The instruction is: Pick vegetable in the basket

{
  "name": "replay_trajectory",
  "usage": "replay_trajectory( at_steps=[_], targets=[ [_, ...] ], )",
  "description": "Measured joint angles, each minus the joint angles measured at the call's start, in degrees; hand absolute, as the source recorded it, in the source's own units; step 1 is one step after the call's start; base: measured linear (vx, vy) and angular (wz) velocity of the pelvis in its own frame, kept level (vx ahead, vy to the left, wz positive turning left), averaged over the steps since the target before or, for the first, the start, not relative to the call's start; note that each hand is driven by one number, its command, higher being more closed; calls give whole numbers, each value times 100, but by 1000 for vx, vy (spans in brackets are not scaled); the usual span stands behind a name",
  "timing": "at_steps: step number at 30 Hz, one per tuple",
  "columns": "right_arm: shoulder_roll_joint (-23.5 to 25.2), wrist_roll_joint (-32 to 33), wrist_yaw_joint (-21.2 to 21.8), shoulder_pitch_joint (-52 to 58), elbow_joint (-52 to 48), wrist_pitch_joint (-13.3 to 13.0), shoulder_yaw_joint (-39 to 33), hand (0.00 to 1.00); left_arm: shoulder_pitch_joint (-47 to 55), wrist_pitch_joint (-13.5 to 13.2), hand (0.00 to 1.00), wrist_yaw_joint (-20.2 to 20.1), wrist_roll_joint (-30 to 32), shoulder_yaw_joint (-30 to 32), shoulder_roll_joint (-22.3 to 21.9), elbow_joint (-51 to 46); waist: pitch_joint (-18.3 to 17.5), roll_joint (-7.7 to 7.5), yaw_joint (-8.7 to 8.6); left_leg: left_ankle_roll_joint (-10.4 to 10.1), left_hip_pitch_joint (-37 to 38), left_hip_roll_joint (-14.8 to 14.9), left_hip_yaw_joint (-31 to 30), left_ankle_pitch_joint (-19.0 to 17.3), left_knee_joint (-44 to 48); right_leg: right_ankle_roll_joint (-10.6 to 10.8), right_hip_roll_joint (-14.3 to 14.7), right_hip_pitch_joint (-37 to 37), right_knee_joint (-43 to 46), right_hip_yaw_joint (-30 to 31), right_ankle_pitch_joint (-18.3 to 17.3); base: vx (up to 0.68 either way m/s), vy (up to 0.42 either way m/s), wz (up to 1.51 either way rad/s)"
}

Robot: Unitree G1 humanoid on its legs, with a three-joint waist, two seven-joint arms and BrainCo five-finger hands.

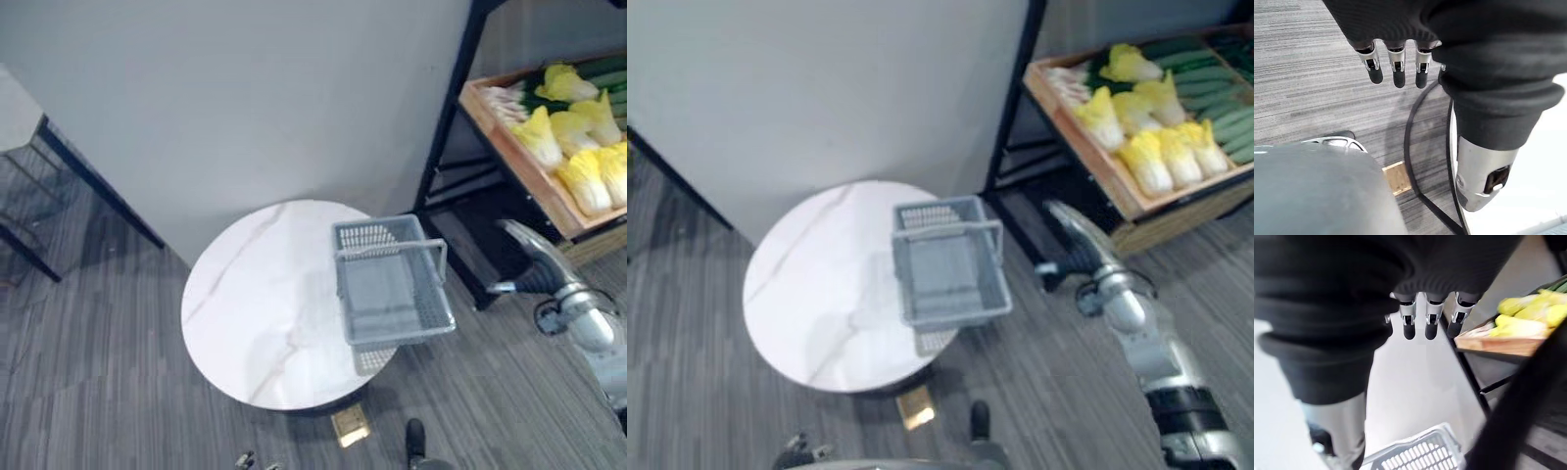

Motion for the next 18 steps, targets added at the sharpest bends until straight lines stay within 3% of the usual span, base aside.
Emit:
replay_trajectory(
  at_steps=[9,16,17,18],
  targets=[
    [-77,-153,15,-1542,1068,41,1152,0,-51,8,0,78,-60,-4,16,3,378,-40,283,73,-473,-22,-461,46,162,-24,-76,-290,145,-191,17,-59,-44,17],
    [-58,-229,-13,-2308,1770,168,1539,0,-162,-6,0,199,-265,9,6,-3,666,-38,322,98,-691,-37,-687,78,195,-49,-94,-426,157,-285,35,-30,-34,10],
    [-58,-229,-46,-2737,2212,339,1542,0,-210,-9,0,242,-340,18,-1,-5,794,-32,329,99,-787,-40,-813,79,198,-50,-101,-475,155,-326,36,29,-29,14],
    [-58,-229,-58,-2805,2227,346,1542,0,-242,-7,0,249,-339,19,1,-4,831,-31,330,99,-788,-43,-879,79,198,-50,-103,-473,155,-327,36,40,-21,18]
  ],
)
